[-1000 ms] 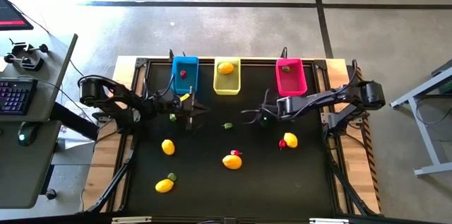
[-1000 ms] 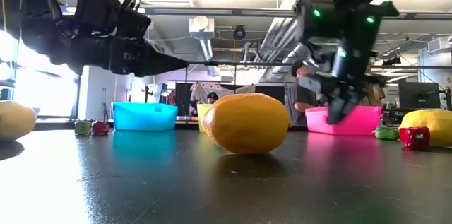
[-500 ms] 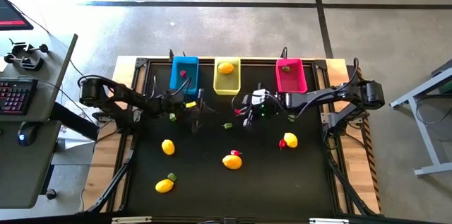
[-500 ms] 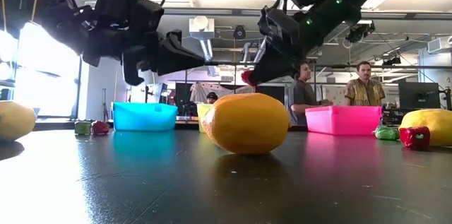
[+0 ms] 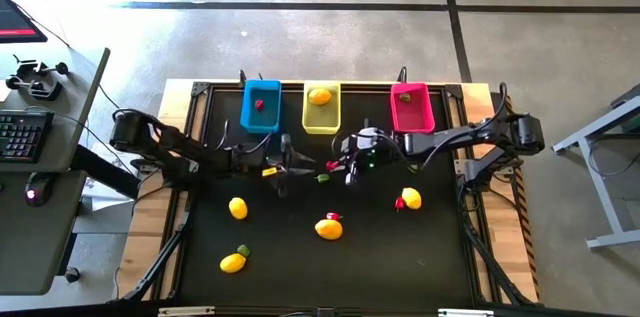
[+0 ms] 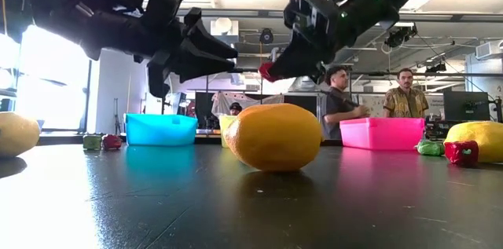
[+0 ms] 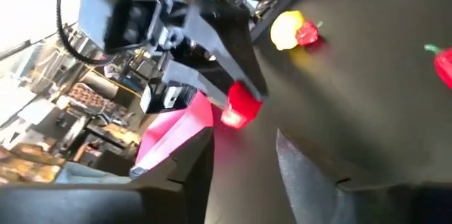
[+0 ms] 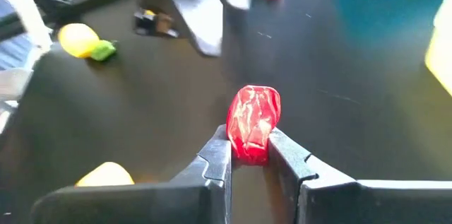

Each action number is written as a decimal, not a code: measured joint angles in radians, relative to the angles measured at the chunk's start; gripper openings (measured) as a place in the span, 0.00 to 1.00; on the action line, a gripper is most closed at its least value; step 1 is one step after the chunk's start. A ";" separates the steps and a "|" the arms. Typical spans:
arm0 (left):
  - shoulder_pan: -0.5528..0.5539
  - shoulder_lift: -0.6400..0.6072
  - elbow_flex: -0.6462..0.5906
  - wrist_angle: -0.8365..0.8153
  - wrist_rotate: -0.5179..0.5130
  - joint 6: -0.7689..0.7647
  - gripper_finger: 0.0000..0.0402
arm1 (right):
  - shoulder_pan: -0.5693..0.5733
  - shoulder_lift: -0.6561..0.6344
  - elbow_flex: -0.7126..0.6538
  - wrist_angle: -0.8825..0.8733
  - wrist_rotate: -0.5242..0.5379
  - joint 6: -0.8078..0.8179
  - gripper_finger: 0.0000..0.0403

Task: Sort produce into baskets
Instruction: Put the red bell pepper into the blue bin, then put the yellow lemon into the yellow bin

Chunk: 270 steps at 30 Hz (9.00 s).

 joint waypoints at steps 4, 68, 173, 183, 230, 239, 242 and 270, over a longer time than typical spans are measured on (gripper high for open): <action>-0.030 0.000 0.000 -0.006 -0.001 0.062 0.41 | 0.020 0.000 0.000 0.026 -0.001 0.000 0.10; -0.118 0.004 0.170 -0.206 -0.087 0.084 0.18 | 0.060 0.002 0.004 0.129 -0.079 -0.034 0.10; 0.925 -0.016 0.169 -0.711 0.068 -0.581 0.35 | 0.083 -0.082 0.002 -0.090 0.386 -0.179 0.00; 0.832 -0.153 0.169 -0.699 0.071 -0.528 0.30 | 0.083 -0.082 0.002 -0.107 0.408 -0.192 0.00; -0.352 -0.510 0.328 -1.794 0.023 -0.855 0.04 | 0.083 -0.078 0.002 -0.102 0.417 -0.198 0.00; -0.417 -0.285 0.453 -1.972 0.054 -0.789 0.25 | 0.057 -0.065 0.002 -0.107 0.416 -0.198 0.00; -0.436 -0.223 0.472 -1.999 0.059 -0.764 0.35 | 0.050 -0.065 0.002 -0.108 0.415 -0.190 0.00; -0.451 0.073 0.455 -2.054 -0.080 -0.658 0.63 | 0.050 -0.065 0.002 -0.119 0.413 -0.191 0.00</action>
